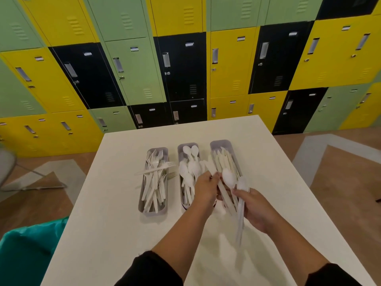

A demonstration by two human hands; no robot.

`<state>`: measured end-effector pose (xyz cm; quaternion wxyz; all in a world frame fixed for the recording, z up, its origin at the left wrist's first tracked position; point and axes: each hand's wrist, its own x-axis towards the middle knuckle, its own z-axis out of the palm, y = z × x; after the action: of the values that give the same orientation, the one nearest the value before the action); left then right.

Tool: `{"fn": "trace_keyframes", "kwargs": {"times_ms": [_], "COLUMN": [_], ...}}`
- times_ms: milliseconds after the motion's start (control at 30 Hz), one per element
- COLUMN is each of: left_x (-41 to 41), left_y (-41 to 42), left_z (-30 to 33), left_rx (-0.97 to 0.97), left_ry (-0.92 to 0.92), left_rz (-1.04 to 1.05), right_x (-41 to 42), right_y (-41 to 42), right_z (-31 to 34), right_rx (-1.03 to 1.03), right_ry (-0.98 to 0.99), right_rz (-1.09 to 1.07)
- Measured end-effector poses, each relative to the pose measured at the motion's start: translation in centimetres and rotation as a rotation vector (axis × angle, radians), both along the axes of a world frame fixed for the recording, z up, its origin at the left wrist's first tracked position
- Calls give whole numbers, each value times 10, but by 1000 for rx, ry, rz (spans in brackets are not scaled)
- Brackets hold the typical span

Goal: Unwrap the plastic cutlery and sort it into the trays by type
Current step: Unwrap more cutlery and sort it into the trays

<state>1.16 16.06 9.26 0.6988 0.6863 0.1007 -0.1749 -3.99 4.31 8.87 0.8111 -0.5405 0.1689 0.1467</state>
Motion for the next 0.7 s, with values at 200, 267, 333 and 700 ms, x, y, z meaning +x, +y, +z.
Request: {"fn": "trace_keyframes", "kwargs": {"times_ms": [200,267,333,700], "left_x": [34,44,57,61], "left_y": [-28,-39,-50,-29], "left_z": [-20,-29,-34,-38], "left_rx": [-76,-15,60,663], "left_ry": [182,174,111,-511], "left_rz": [95,95,106,42], "right_x": [23,29,34,48], "right_y": [-35,-42,-48,-55], "right_z": [-27,-29,-30,-35], "right_rx": [-34,-26,-13,10], "right_ry": [79,91,94,86], "right_rz": [-230,-237,-231,-219]}}
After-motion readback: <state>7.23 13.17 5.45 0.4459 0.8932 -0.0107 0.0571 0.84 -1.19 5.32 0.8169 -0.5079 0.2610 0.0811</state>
